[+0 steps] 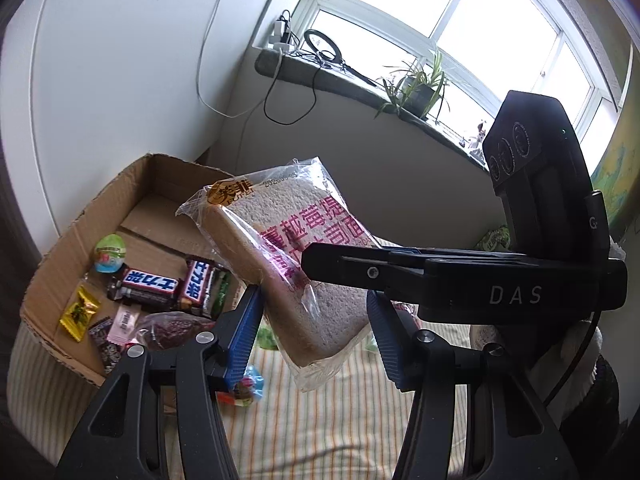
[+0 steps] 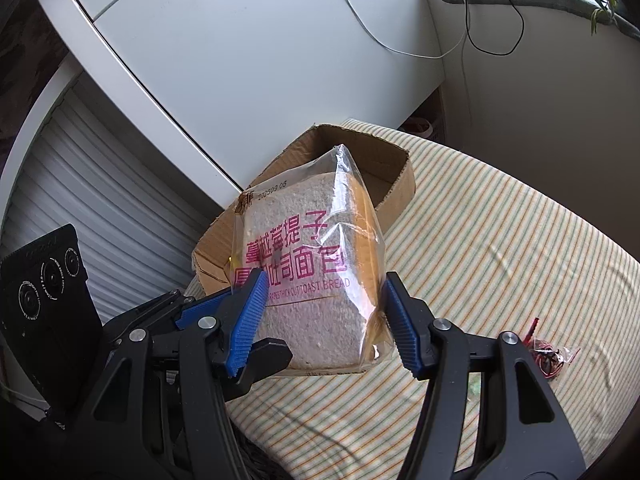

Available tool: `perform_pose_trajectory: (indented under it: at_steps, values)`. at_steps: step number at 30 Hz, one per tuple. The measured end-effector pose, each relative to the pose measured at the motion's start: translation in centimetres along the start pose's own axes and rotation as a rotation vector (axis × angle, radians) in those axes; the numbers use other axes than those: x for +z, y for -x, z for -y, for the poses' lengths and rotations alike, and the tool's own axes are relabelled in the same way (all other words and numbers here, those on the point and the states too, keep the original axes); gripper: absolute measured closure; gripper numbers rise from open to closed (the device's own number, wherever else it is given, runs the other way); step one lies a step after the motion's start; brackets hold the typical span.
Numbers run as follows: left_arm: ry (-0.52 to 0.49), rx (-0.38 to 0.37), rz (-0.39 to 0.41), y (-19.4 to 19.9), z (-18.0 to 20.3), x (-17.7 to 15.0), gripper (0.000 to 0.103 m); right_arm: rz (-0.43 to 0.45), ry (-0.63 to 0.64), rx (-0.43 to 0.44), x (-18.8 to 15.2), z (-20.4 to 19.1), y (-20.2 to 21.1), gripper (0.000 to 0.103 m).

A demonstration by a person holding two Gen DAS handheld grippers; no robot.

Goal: Organize snacks
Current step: 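Carry the bread loaf into the box and open both grippers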

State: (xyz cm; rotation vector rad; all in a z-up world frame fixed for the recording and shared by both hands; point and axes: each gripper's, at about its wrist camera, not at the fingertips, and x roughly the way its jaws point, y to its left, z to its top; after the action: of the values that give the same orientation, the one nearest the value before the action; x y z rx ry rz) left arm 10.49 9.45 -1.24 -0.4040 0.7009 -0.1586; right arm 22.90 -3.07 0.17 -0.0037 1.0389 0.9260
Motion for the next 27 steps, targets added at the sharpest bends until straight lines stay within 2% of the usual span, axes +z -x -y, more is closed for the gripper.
perform_pose_trajectory:
  at_steps: [13, 27]
  values:
    - [0.041, 0.041, 0.023, 1.5, -5.1, 1.1, 0.05, -0.036, 0.038, 0.019, 1.9, -4.3, -5.2, 0.042]
    - [0.066, 0.07, 0.015, 0.3, -8.5, 2.1, 0.05, -0.068, 0.047, 0.018, 3.6, -5.1, -9.6, 0.042]
